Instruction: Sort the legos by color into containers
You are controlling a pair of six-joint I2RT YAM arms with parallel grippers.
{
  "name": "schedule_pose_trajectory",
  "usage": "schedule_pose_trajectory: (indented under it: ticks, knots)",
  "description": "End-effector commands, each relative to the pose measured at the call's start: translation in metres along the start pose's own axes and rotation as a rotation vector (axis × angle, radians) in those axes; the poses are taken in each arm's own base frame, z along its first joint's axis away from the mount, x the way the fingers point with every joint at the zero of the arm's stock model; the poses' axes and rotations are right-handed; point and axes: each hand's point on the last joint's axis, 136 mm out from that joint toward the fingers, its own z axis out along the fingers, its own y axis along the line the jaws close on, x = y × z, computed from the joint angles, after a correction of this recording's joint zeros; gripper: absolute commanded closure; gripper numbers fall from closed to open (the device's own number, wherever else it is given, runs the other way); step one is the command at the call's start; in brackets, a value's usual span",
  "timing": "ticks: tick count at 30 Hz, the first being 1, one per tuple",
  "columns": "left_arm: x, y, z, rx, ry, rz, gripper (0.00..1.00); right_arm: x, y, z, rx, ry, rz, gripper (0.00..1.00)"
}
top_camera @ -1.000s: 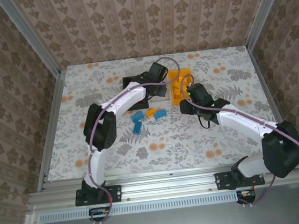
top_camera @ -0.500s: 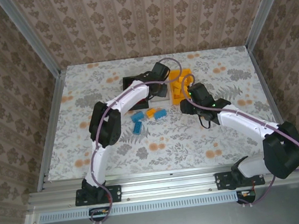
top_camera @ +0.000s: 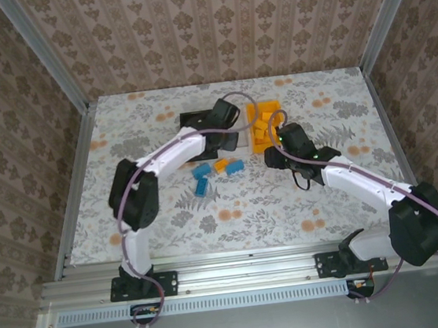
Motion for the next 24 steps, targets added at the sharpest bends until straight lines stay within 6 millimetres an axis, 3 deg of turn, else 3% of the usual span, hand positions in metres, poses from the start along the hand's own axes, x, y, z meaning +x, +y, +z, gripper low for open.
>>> schedule_pose_trajectory:
  ticks: [1,5,8,13,19,24]
  knots:
    - [0.028,0.016,-0.023,-0.022,-0.010,-0.020,0.45,-0.001,0.006,-0.001,-0.036,-0.010,0.002,0.48]
    - [0.086,0.021,-0.017,-0.015,0.097,-0.020,0.38,-0.001,0.010,-0.002,-0.055,-0.012,-0.008,0.44]
    - [0.111,0.027,-0.006,-0.037,0.147,-0.051,0.33,-0.001,0.012,-0.004,-0.061,-0.019,-0.015,0.43]
    - [0.126,0.040,0.011,-0.063,0.171,-0.120,0.32,0.002,0.011,-0.001,-0.058,-0.010,-0.021,0.41]
    - [0.144,0.039,0.025,-0.067,0.225,-0.158,0.47,0.004,0.013,0.003,-0.058,0.007,-0.023,0.41]
    - [0.163,0.036,0.027,-0.063,0.256,-0.175,0.49,0.001,0.014,0.003,-0.059,-0.001,-0.028,0.43]
